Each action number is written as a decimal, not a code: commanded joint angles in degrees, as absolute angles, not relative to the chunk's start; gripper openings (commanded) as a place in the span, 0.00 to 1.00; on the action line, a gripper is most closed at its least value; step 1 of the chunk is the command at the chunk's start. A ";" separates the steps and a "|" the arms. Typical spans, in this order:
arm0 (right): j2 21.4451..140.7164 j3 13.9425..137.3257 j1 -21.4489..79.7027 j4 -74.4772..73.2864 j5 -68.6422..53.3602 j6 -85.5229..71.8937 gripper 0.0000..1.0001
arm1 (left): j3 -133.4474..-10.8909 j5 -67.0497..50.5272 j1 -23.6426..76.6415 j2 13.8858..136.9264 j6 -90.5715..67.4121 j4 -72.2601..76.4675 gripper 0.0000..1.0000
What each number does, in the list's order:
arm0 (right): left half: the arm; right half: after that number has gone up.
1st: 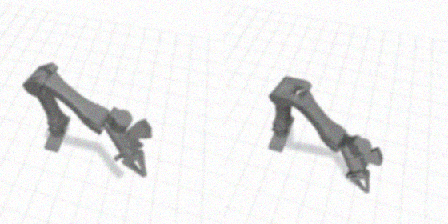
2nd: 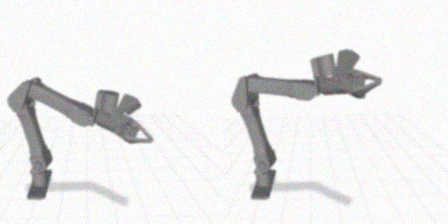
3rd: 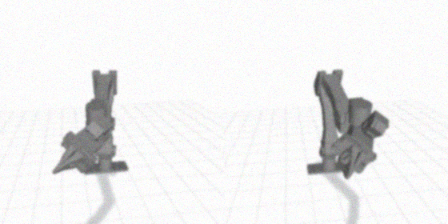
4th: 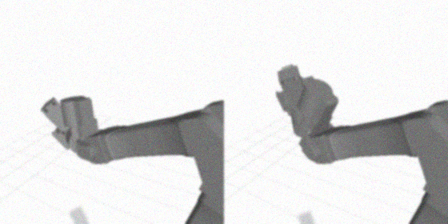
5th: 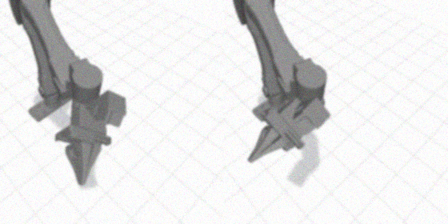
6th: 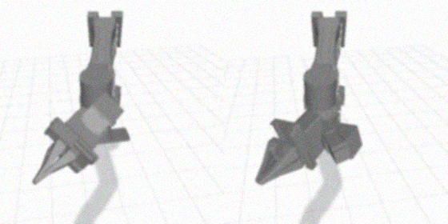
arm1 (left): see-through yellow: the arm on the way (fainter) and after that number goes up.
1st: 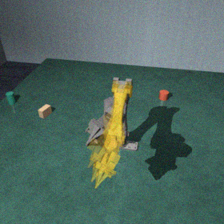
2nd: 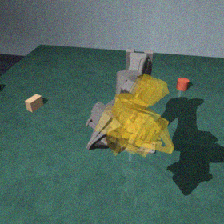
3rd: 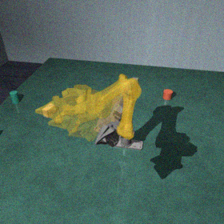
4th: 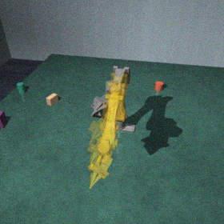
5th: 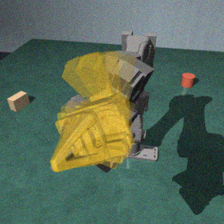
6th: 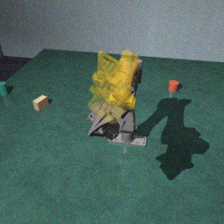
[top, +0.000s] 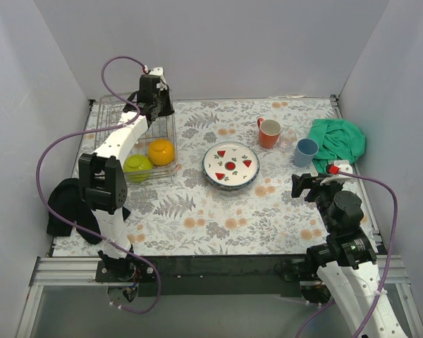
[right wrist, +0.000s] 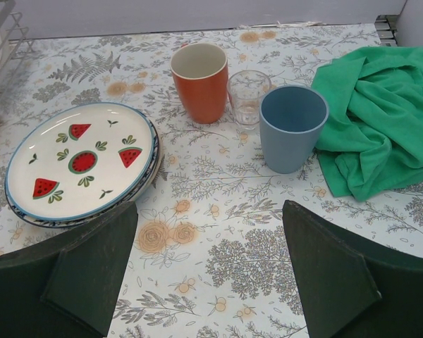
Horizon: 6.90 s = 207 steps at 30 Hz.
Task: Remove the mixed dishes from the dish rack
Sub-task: Pick up the plate from the dish rack, then place the plate at the center of the board, then pick up the bowl from the dish rack.
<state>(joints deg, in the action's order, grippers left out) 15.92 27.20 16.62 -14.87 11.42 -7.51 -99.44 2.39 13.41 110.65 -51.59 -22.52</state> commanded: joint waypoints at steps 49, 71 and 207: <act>15.12 27.07 16.79 -12.22 11.43 -7.47 0.91 | -91.24 26.01 60.28 93.69 -18.46 -24.78 0.00; 15.65 27.16 16.88 -12.22 11.25 -7.38 0.92 | -83.58 31.99 64.60 104.85 -12.13 -21.09 0.11; 20.92 27.25 16.87 -11.16 5.27 -6.68 0.92 | -73.39 20.48 4.92 100.99 -57.04 -21.18 0.98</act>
